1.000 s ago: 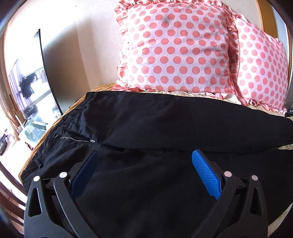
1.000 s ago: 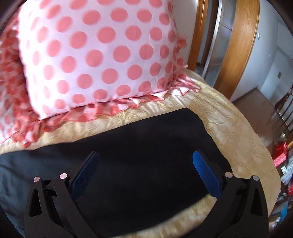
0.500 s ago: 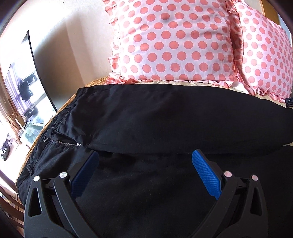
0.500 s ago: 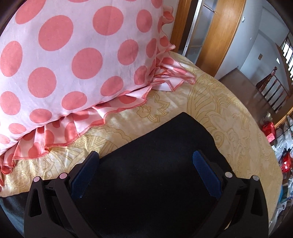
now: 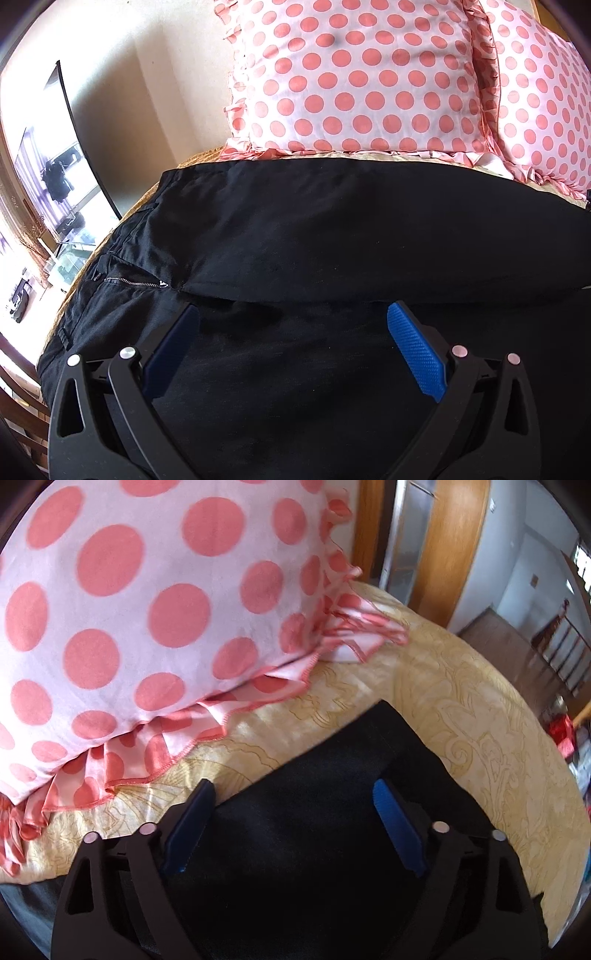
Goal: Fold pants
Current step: 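Close the right tool on the trouser leg end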
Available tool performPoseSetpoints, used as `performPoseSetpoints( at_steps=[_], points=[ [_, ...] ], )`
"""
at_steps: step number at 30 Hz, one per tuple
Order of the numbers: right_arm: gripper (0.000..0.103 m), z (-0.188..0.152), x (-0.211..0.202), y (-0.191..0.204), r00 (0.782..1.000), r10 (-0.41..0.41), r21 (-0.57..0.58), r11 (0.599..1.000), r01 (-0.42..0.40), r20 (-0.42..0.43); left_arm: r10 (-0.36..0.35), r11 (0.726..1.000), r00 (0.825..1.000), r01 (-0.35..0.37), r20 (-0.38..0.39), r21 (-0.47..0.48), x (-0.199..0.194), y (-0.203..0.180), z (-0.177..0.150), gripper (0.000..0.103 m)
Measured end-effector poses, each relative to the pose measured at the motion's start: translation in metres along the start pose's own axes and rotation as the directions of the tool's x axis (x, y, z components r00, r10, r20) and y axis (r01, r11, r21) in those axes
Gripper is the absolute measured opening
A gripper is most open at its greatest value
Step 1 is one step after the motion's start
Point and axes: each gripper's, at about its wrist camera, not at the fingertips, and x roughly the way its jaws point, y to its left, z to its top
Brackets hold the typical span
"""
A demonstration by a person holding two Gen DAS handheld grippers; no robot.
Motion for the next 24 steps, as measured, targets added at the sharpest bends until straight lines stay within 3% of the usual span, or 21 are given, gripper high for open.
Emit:
performPoseSetpoints(
  at_steps=[1,2,3,5,10,13,20,24],
  points=[
    [0.067,0.002,0.002,0.000,1.000,0.004,-0.013,1.000,-0.004,0.006,0.002,1.000,1.000,-0.002,-0.004,-0.001,0.001,0.000,0.000,0.101],
    [0.045,0.000,-0.002,0.002,1.000,0.010,-0.030,1.000,-0.009,0.017,0.005,1.000,1.000,-0.005,-0.007,-0.002,0.002,0.000,-0.001,0.101],
    [0.033,0.001,-0.004,0.001,1.000,-0.006,-0.035,0.999,0.007,0.025,0.007,1.000,1.000,-0.007,-0.009,-0.002,0.002,0.000,-0.001,0.101],
    [0.020,0.000,-0.009,-0.004,0.999,0.003,-0.022,1.000,-0.002,0.032,0.014,1.000,1.000,-0.014,-0.015,-0.001,0.003,0.000,-0.002,0.101],
    [0.007,-0.004,-0.012,-0.023,0.992,0.125,0.044,0.991,-0.126,0.036,0.019,1.000,1.000,-0.019,-0.019,-0.011,0.002,0.003,-0.004,0.101],
    [0.005,-0.010,-0.021,-0.035,0.979,0.200,0.080,0.976,-0.203,0.050,0.020,0.999,1.000,-0.020,-0.019,-0.025,-0.002,0.008,-0.006,0.101],
    [0.005,-0.049,-0.066,-0.076,0.915,0.385,0.134,0.907,-0.399,0.116,-0.048,0.994,0.999,0.048,0.002,-0.101,-0.014,0.033,-0.007,0.101],
    [0.005,-0.084,-0.095,-0.100,0.877,0.459,0.138,0.868,-0.477,0.143,-0.026,0.995,0.999,0.029,0.040,-0.098,-0.023,0.046,0.001,0.101]
  ],
)
